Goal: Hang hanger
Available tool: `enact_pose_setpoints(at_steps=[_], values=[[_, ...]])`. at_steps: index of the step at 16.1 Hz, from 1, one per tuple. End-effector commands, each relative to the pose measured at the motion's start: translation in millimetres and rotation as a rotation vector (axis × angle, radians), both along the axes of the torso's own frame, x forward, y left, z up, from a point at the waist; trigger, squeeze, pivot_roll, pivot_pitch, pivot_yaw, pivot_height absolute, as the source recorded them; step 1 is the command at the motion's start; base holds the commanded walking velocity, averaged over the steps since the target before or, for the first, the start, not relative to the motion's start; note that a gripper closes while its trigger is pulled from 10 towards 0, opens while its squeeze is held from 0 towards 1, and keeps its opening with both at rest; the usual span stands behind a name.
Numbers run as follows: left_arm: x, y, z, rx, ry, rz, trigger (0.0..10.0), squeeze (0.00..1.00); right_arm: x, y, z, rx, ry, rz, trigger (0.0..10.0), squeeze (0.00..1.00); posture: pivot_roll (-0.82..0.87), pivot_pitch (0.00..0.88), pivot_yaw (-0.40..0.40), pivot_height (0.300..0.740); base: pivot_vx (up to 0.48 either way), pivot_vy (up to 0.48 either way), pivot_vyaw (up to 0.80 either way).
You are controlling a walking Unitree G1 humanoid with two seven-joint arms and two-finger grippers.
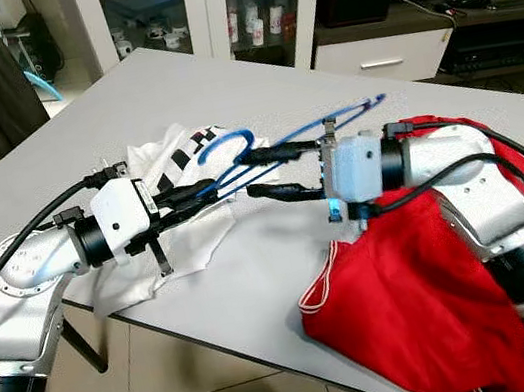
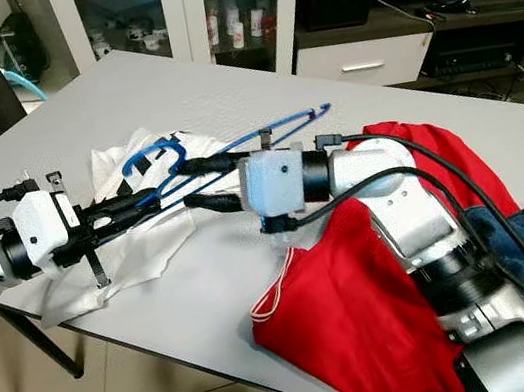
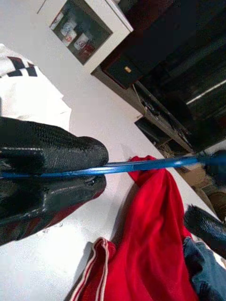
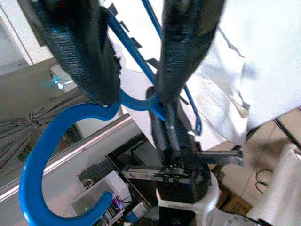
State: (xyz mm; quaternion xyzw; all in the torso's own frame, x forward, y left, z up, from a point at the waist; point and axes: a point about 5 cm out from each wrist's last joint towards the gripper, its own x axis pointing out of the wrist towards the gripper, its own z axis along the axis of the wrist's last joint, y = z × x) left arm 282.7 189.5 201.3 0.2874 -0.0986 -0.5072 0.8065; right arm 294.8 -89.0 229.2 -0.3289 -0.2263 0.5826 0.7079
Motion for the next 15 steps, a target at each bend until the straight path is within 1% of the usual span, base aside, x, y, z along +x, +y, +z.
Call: enact_pose_setpoints(at_steps=[1,2,3,4,5,6,7,8,10,11,12,13,14,15], values=[[0.2,-3.7,5.3,0.029,-0.030,-0.034,0.0,0.00,5.1,-5.3,4.9,0.003,-0.017,-0.039,10.0,0.58,0.08,0.000,-0.043,0.740,0.000,0.000,0.00],[0.5,-2.2,4.3,0.033,-0.027,-0.029,0.0,0.00,6.0,-10.8,5.4,-0.006,-0.011,-0.049,10.0,0.62,0.08,0.000,-0.043,0.740,0.000,0.000,0.00],[0.6,-1.7,3.8,0.034,-0.026,-0.027,0.0,0.00,6.4,-17.2,4.8,-0.022,0.005,-0.055,10.0,0.83,0.08,0.000,-0.043,0.740,0.000,0.000,0.00],[0.5,-1.5,3.3,0.035,-0.025,-0.026,0.0,0.00,6.1,-26.4,3.1,-0.051,0.035,-0.059,10.0,0.99,0.08,0.000,-0.043,0.740,0.000,0.000,0.00],[0.7,-1.2,3.1,0.035,-0.024,-0.026,0.0,0.00,6.3,-27.3,2.7,-0.054,0.038,-0.060,10.0,0.99,0.07,0.000,-0.039,0.740,0.000,0.000,0.00],[1.6,-1.2,2.6,0.034,-0.023,-0.026,0.0,0.00,8.9,-34.7,2.4,-0.080,0.044,-0.082,10.0,0.96,0.07,0.000,-0.038,0.740,0.000,0.000,0.00],[2.6,-2.0,2.9,0.033,-0.025,-0.029,0.0,0.00,10.8,-35.9,2.9,-0.087,0.037,-0.094,10.0,0.92,0.06,0.000,-0.036,0.740,0.000,0.000,0.00],[3.5,-3.6,3.6,0.032,-0.029,-0.034,0.0,0.00,11.5,-34.6,2.9,-0.089,0.034,-0.095,10.0,0.89,0.06,0.000,-0.037,0.740,0.000,0.000,0.00],[4.4,-6.4,5.1,0.032,-0.036,-0.043,0.0,0.00,10.3,-27.1,-0.8,-0.094,0.044,-0.074,10.0,0.84,0.07,0.000,-0.039,0.740,0.000,0.000,0.00],[4.7,-6.9,5.4,0.033,-0.037,-0.045,0.0,0.00,9.9,-23.8,-2.5,-0.096,0.051,-0.064,10.0,0.77,0.07,0.000,-0.041,0.740,0.000,0.000,0.00],[4.7,-7.2,5.4,0.037,-0.039,-0.047,0.0,0.00,10.1,-20.9,-3.4,-0.094,0.052,-0.060,10.0,0.52,0.07,0.000,-0.042,0.740,0.000,0.000,0.00],[3.6,-8.3,5.3,0.060,-0.046,-0.056,0.0,0.00,11.1,-13.0,-6.0,-0.089,0.052,-0.049,10.0,0.23,0.08,0.000,-0.044,0.740,0.000,0.000,0.00],[3.0,-9.0,5.3,0.064,-0.048,-0.059,0.0,0.00,11.4,-11.0,-7.3,-0.091,0.050,-0.047,10.0,0.14,0.08,0.000,-0.044,0.740,0.000,0.000,0.00],[2.5,-9.9,5.1,0.069,-0.050,-0.063,0.0,0.00,11.7,-9.8,-8.1,-0.092,0.050,-0.047,10.0,0.09,0.08,0.000,-0.044,0.740,0.000,0.000,0.00]])
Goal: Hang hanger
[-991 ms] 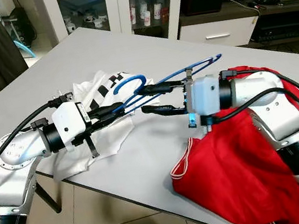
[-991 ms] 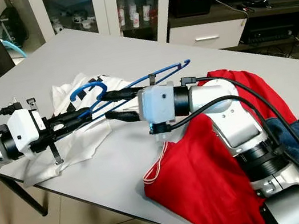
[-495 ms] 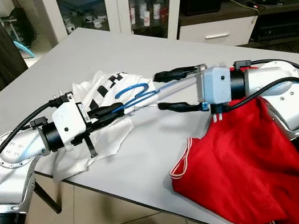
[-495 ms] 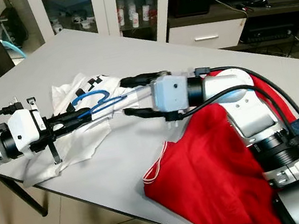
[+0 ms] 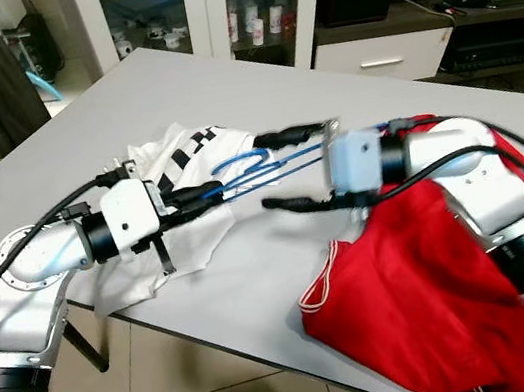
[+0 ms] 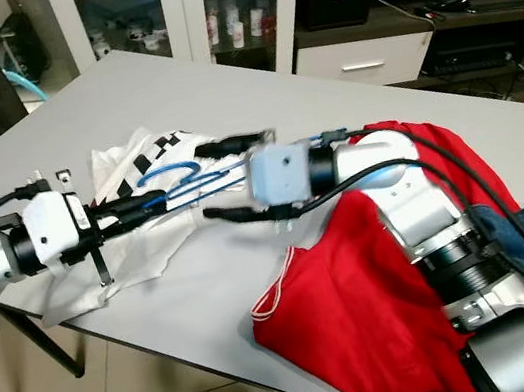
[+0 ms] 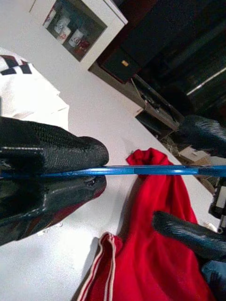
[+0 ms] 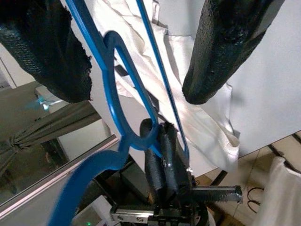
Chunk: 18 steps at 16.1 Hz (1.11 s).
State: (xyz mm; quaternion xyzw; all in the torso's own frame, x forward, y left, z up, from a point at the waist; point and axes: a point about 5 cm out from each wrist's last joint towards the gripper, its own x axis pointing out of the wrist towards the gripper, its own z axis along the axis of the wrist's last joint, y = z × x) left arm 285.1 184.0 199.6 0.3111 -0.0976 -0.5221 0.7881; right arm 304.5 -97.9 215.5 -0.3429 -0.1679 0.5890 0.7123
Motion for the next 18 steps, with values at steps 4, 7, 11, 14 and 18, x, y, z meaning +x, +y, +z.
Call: enact_pose_setpoints(at_steps=[4,7,11,14,18], values=[[-3.5,-8.4,5.7,0.056,-0.051,-0.044,0.0,0.00,3.0,3.2,1.6,-0.004,-0.006,-0.003,10.0,0.00,0.09,0.000,-0.045,0.740,0.000,0.000,0.00],[-3.0,-8.5,7.5,0.062,-0.061,-0.042,0.0,0.00,2.7,3.0,0.9,-0.006,-0.010,0.006,3.9,0.00,0.09,0.000,-0.046,0.740,0.000,0.000,0.00],[-1.1,-8.6,9.5,0.061,-0.077,-0.033,0.0,0.00,3.5,-0.4,-2.2,-0.054,-0.037,0.003,0.0,0.00,0.09,0.000,-0.047,0.740,0.000,0.000,0.00],[-0.3,-9.1,10.7,0.057,-0.083,-0.031,0.0,0.00,6.7,-1.7,-0.9,-0.054,-0.052,-0.015,0.0,0.00,0.08,0.000,-0.049,0.740,0.000,0.000,0.00],[0.1,-8.9,11.7,0.056,-0.088,-0.031,0.0,0.00,8.7,-2.1,0.5,-0.033,-0.053,-0.030,0.0,0.00,0.08,0.000,-0.046,0.740,0.000,0.000,0.00]])
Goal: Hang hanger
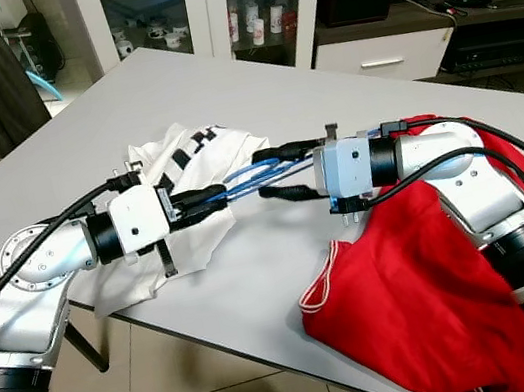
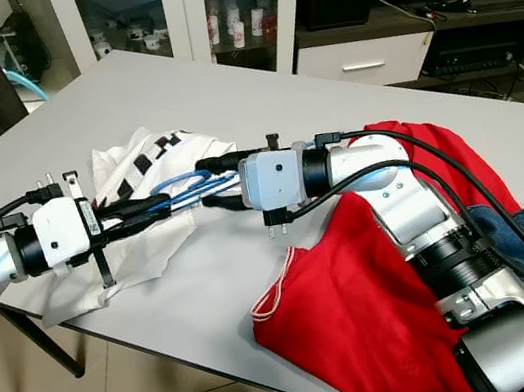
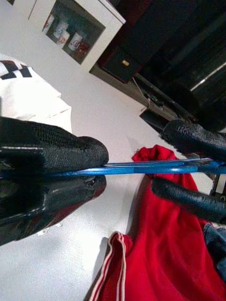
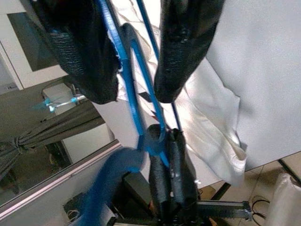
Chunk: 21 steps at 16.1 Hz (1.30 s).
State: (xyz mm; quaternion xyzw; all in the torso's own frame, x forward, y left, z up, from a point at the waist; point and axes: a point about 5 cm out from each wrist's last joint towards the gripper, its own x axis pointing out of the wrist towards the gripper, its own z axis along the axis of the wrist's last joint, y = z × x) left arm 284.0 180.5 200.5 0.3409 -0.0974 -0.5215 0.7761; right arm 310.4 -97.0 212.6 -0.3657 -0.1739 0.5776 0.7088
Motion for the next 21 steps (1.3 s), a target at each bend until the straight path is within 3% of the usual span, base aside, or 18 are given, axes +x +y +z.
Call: enact_pose_setpoints(at_steps=[1,13,14,15,16,17,18,21], values=[[1.0,-5.2,10.9,0.002,-0.054,-0.027,0.0,0.00,3.2,-3.0,4.0,-0.002,-0.008,-0.017,0.0,0.00,0.08,0.000,-0.046,0.740,0.000,0.000,0.00],[6.8,-4.4,16.3,-0.005,-0.093,0.007,0.1,0.00,3.1,-4.0,0.4,-0.031,-0.019,-0.009,0.0,0.00,0.08,0.000,-0.040,0.740,0.000,0.000,0.00],[11.4,-2.6,15.5,0.004,-0.110,0.048,4.7,0.00,3.8,-4.1,0.4,-0.028,-0.019,-0.014,0.0,0.00,0.08,0.000,-0.039,0.740,0.000,0.000,0.00],[11.8,-2.3,15.4,0.006,-0.111,0.051,4.7,0.00,3.9,-4.1,0.4,-0.028,-0.020,-0.014,0.0,0.00,0.08,0.000,-0.039,0.740,0.000,0.000,0.00],[16.5,1.6,10.8,0.042,-0.100,0.094,10.0,0.00,5.4,-5.2,-0.2,-0.028,-0.021,-0.026,0.0,0.00,0.08,0.000,-0.040,0.740,0.000,0.000,0.00],[18.4,4.2,9.5,0.043,-0.103,0.115,10.0,0.00,6.6,-6.2,-1.1,-0.030,-0.022,-0.036,0.0,0.00,0.08,0.000,-0.040,0.740,0.000,0.000,0.00],[19.1,5.8,12.5,0.008,-0.124,0.130,10.0,1.00,7.6,-6.8,-2.0,-0.032,-0.022,-0.046,0.0,0.00,0.08,0.000,-0.039,0.740,0.000,0.000,0.00],[19.6,8.4,18.0,-0.061,-0.164,0.156,10.0,1.00,13.0,-12.2,-9.3,-0.056,-0.015,-0.097,0.0,0.00,0.08,0.000,-0.043,0.740,0.000,0.000,0.00]])
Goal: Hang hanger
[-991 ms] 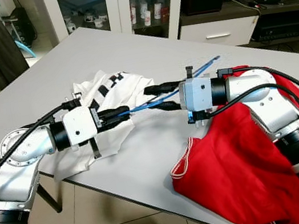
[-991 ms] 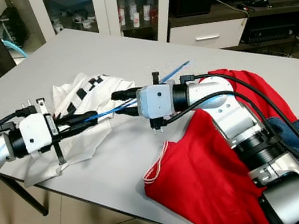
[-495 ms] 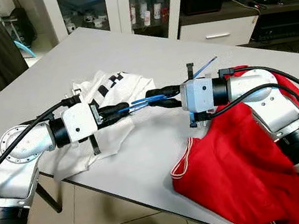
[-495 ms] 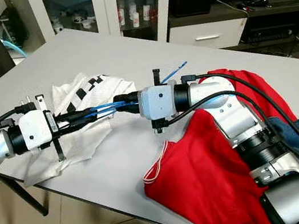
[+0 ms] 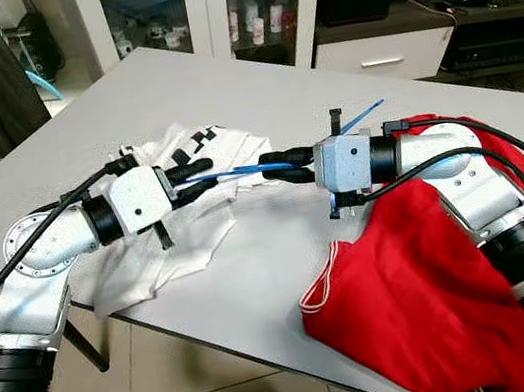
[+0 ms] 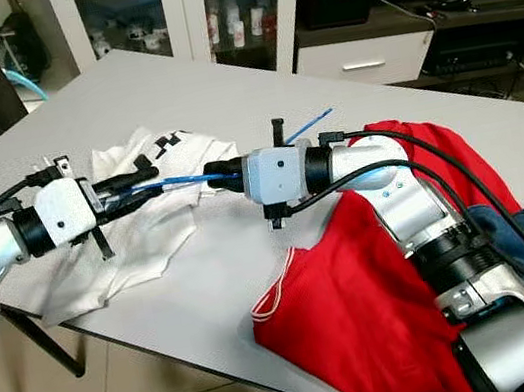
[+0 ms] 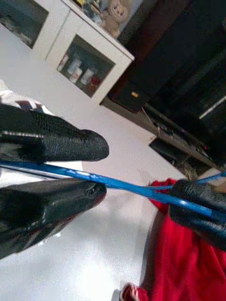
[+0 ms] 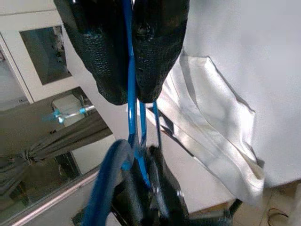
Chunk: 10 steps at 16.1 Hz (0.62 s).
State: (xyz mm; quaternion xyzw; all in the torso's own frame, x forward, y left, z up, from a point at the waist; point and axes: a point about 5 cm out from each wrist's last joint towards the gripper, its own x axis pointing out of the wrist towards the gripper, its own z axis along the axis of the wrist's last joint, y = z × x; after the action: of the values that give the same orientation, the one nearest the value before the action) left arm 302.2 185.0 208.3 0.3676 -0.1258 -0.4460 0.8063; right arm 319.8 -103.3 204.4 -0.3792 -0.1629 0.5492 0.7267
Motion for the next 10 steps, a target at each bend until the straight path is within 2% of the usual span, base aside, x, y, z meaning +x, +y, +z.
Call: enact_pose_setpoints(at_steps=[1,2,5,7,8,10], values=[[2.3,4.0,12.8,-0.069,-0.063,0.039,10.0,1.00,6.0,-7.9,-3.7,-0.059,0.001,-0.044,0.0,0.00,0.08,0.000,-0.043,0.740,0.000,0.000,0.00],[0.6,4.3,11.7,-0.083,-0.035,0.033,10.0,0.00,8.8,-9.9,-5.2,-0.065,0.000,-0.069,0.0,0.00,0.08,0.000,-0.046,0.740,0.000,0.000,0.00],[-5.9,13.0,9.8,-0.081,-0.011,0.028,10.0,0.00,14.4,-14.5,-7.8,-0.079,-0.005,-0.116,0.0,0.00,0.08,0.000,-0.047,0.740,0.000,0.000,0.00],[-9.6,23.5,21.1,-0.151,-0.028,0.053,10.0,0.00,16.7,-17.8,-11.6,-0.091,-0.005,-0.137,0.0,0.00,0.08,0.000,-0.050,0.740,0.000,0.000,0.00],[-12.6,33.7,29.5,-0.194,-0.041,0.085,10.0,0.00,17.7,-18.9,-14.0,-0.090,-0.002,-0.148,0.0,0.00,0.08,0.000,-0.051,0.740,0.000,0.000,0.00],[-15.1,49.6,30.9,-0.203,-0.025,0.155,10.0,0.00,19.1,-19.2,-16.0,-0.087,0.000,-0.164,0.0,0.00,0.09,0.000,-0.051,0.740,0.000,0.000,0.00]])
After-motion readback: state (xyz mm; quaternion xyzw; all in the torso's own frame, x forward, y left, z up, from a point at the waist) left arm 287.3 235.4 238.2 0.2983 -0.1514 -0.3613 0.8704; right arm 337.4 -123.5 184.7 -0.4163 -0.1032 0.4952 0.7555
